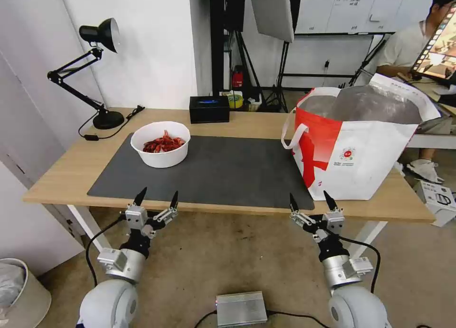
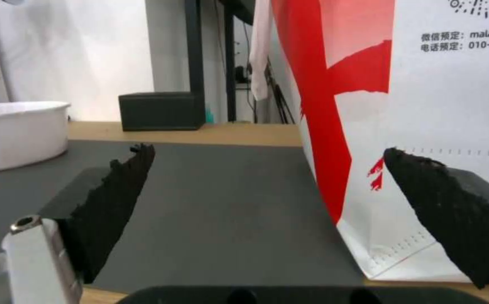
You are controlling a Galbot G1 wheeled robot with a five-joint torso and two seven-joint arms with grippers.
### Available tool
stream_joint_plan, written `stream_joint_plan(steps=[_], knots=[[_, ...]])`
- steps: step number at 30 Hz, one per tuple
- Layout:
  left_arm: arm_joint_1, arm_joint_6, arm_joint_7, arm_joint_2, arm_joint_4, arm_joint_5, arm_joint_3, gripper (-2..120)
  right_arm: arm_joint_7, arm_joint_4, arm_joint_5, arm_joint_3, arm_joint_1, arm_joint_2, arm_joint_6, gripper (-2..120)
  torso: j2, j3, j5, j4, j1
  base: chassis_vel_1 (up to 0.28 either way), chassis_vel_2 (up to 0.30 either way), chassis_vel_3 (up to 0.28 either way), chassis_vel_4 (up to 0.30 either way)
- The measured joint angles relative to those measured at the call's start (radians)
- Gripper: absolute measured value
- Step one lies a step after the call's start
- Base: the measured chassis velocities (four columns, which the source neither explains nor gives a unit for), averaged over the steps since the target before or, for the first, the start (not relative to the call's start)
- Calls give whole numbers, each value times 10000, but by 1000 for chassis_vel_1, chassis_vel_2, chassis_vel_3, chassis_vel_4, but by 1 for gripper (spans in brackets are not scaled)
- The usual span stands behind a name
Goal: Pick up the trash from the table and place it into the takeout bag.
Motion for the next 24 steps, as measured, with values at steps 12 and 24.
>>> stream_joint_plan(steps=[12,24], knots=[[-1107,1207,-490,1356,196,-1637,95,100,0,5,4,0,1,0,0,100,0,0,0,2,0,0,0,0,0],[-3269,1460,-732,2748,1712,-2565,819,100,2,6,6,1,2,0,0,100,-1,1,1,-1,0,0,0,0,0]])
